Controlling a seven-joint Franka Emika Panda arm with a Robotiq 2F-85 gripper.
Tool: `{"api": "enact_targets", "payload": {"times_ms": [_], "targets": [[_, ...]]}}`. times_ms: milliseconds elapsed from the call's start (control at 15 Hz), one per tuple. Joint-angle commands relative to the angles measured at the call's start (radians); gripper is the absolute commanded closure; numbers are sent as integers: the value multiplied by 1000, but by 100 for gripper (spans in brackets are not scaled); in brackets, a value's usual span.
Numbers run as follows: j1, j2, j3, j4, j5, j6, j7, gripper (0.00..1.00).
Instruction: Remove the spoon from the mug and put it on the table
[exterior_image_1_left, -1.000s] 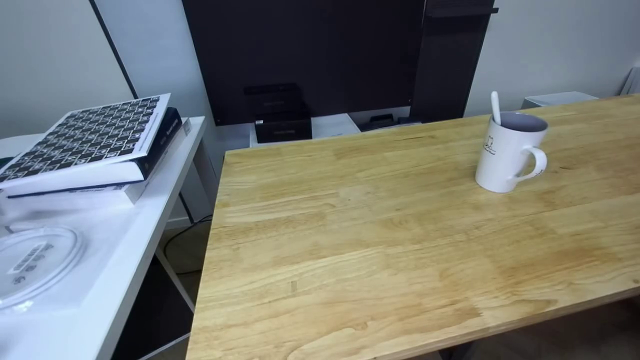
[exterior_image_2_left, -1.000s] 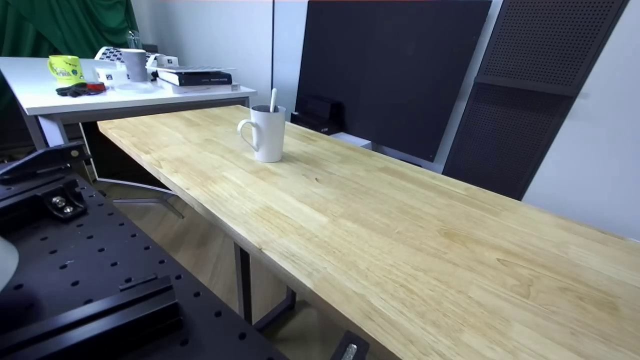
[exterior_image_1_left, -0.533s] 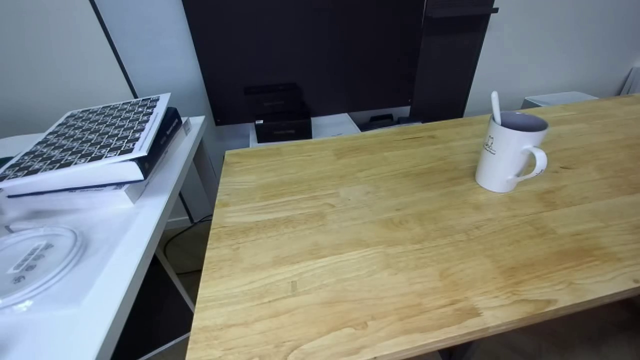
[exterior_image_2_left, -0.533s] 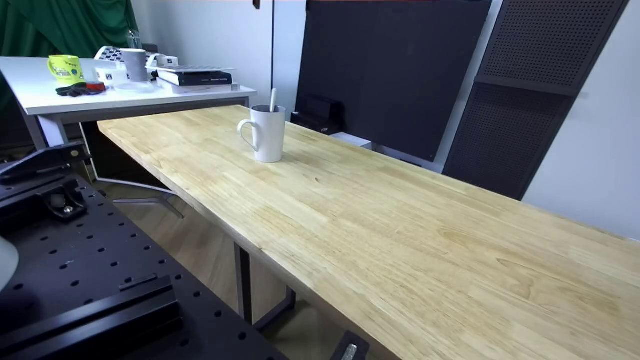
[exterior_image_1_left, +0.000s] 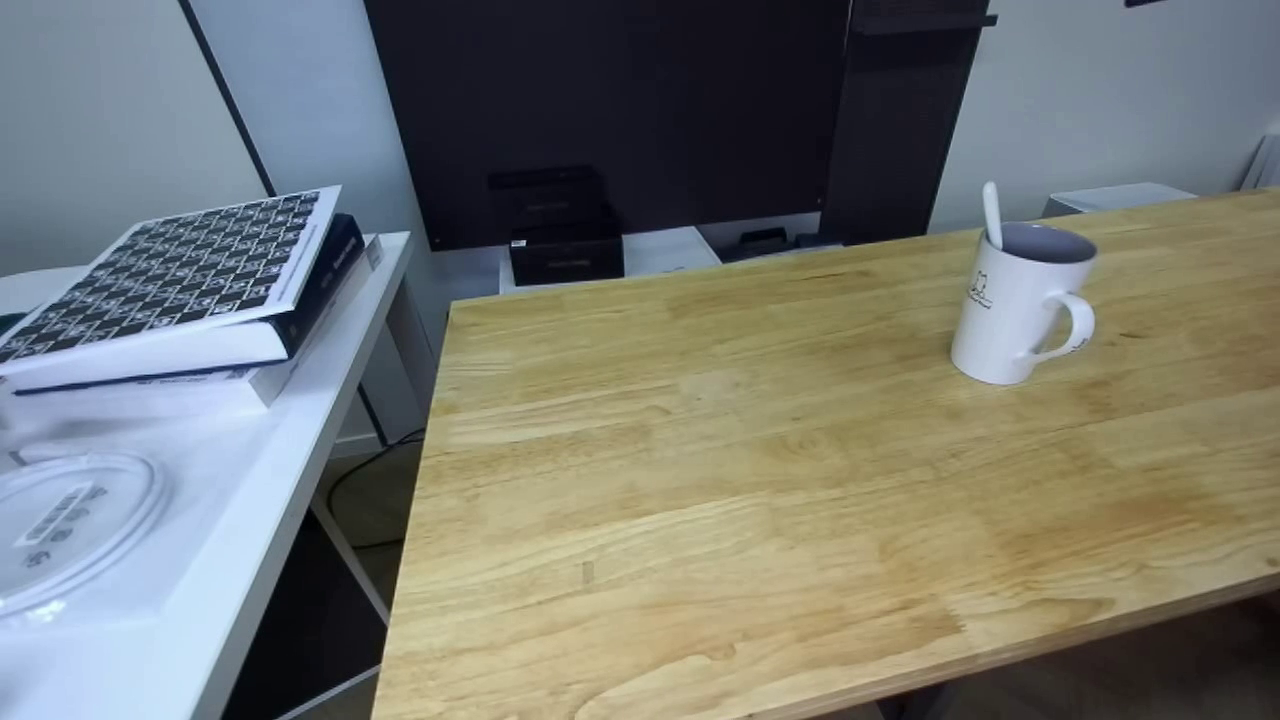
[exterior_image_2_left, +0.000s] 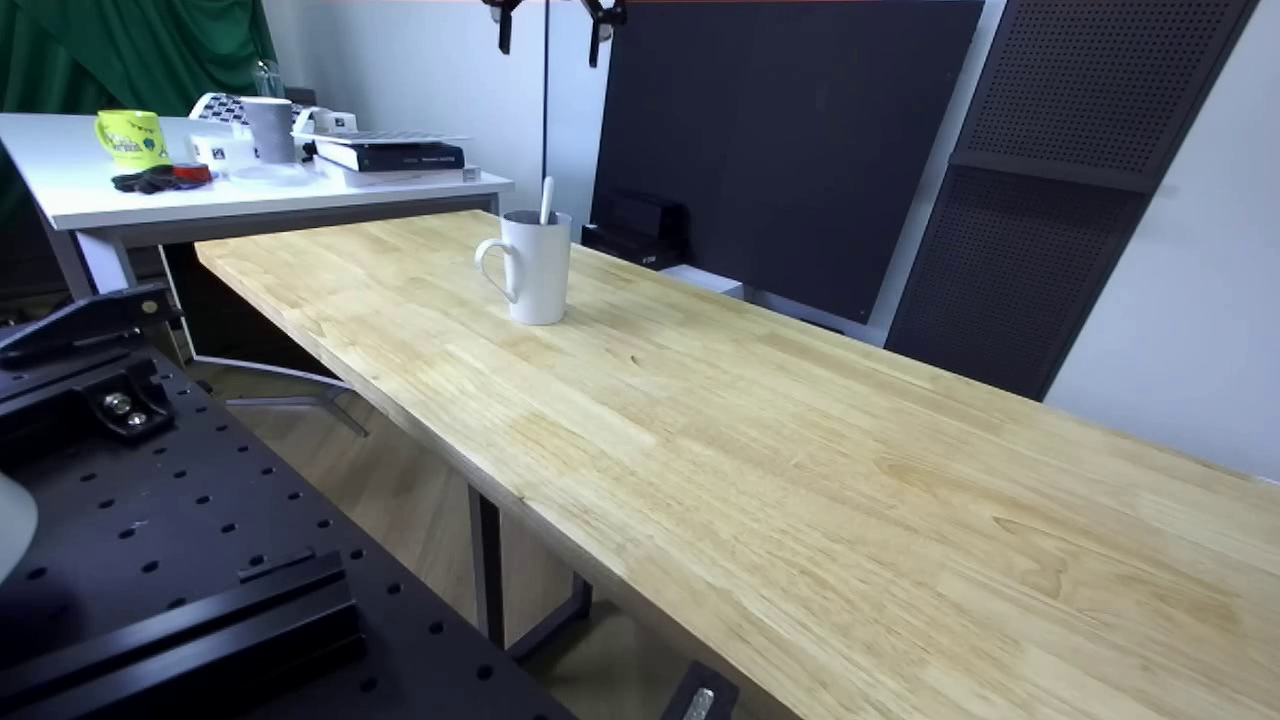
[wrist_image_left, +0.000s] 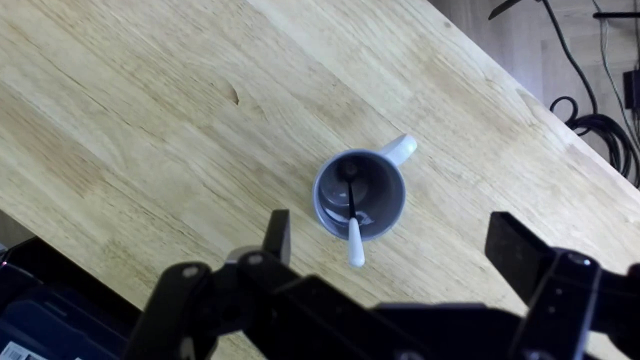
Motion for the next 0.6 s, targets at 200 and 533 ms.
{"api": "enact_targets", "payload": {"times_ms": [200, 533], "targets": [[-1, 25, 5, 31, -1, -3, 8, 0], [-10, 83, -3, 93, -7, -45, -19, 0]]}}
